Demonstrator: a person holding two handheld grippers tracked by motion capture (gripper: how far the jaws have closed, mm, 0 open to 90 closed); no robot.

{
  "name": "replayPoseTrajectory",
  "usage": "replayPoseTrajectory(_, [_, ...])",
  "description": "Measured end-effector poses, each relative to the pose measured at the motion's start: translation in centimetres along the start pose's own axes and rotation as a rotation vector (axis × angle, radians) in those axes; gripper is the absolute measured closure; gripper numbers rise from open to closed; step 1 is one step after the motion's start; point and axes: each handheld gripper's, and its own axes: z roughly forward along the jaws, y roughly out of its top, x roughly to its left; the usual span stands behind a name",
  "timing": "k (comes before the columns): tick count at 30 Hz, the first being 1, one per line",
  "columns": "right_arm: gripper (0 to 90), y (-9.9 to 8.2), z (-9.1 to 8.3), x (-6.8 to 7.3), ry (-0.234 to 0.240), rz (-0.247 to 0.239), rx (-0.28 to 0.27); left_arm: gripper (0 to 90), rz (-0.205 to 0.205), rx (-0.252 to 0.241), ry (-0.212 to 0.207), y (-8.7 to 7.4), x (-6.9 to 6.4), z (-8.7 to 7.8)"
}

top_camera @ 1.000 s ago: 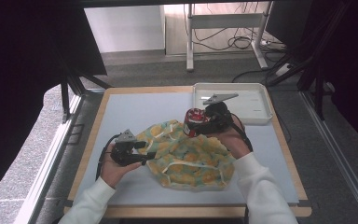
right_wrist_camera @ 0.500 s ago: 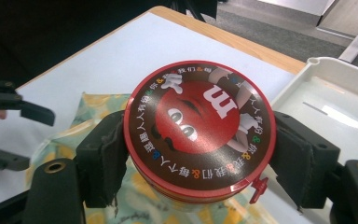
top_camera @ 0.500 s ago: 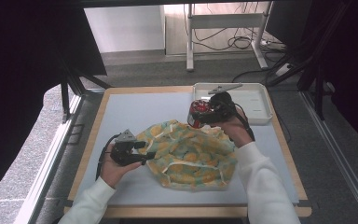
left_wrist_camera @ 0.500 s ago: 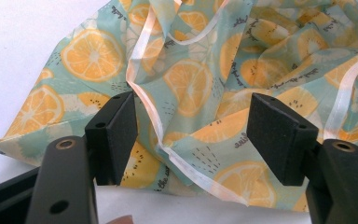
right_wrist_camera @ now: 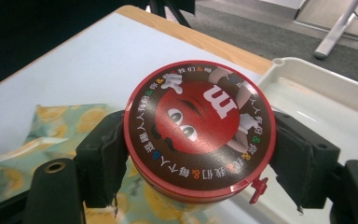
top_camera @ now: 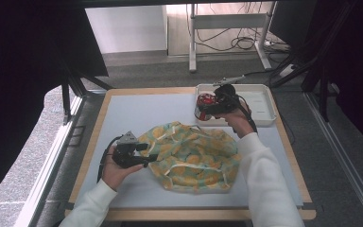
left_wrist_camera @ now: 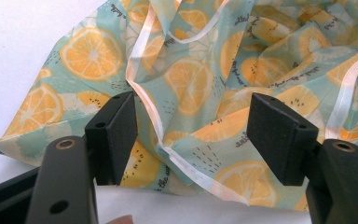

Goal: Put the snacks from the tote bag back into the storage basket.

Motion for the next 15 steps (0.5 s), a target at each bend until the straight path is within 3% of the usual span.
replayPoseTrajectory(6, [26.0,0.1,1.2,-1.5,-0.053,0.019,0.008,34.1,0.000,0.003,-0.001,0.0,0.0,0.0])
replayPoseTrajectory(15, [26.0,-0.3,3.6,-3.7,-0.096,0.040,0.029,34.0,-0.002,0.002,0.000,0.0,0.1,0.1])
